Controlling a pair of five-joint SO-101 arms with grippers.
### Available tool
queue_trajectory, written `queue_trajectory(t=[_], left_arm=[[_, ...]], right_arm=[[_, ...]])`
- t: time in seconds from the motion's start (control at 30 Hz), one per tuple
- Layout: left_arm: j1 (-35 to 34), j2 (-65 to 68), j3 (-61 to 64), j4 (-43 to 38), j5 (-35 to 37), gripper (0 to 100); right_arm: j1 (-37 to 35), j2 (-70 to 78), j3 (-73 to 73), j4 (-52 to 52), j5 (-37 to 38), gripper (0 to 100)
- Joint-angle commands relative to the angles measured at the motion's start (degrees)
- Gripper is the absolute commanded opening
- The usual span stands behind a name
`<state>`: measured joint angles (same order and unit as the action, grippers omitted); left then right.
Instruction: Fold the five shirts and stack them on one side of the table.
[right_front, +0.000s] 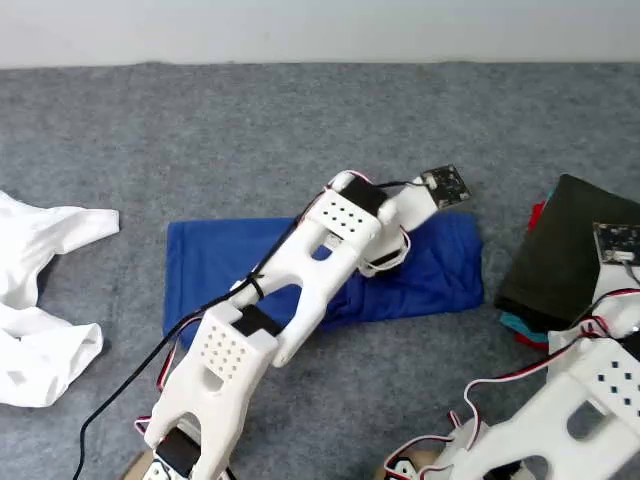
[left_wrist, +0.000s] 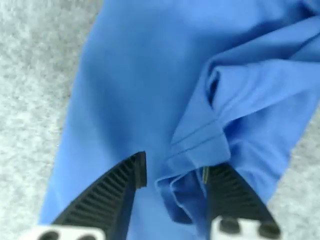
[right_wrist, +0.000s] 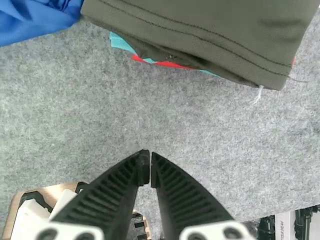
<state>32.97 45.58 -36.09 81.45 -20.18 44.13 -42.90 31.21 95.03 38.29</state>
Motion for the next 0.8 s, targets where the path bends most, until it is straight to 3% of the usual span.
queue_trajectory(t=[0.0, 0.3, 0.57, 0.77], left_arm=[[-1.05, -2.29, -6.20, 3.08, -0.53, 19], [2.20, -4.22, -24.13, 19.34, -0.44, 19], [10.37, -1.23, -23.34, 17.67, 1.05, 19], [11.25, 4.22, -23.34, 10.46, 1.14, 19]], right_arm=[[0.92, -2.15, -0.18, 0.92, 0.44, 1.5], [0.92, -2.15, -0.18, 1.36, 0.35, 1.5], [0.92, -2.15, -0.18, 1.45, 0.35, 1.5], [0.92, -2.15, -0.18, 1.45, 0.35, 1.5]])
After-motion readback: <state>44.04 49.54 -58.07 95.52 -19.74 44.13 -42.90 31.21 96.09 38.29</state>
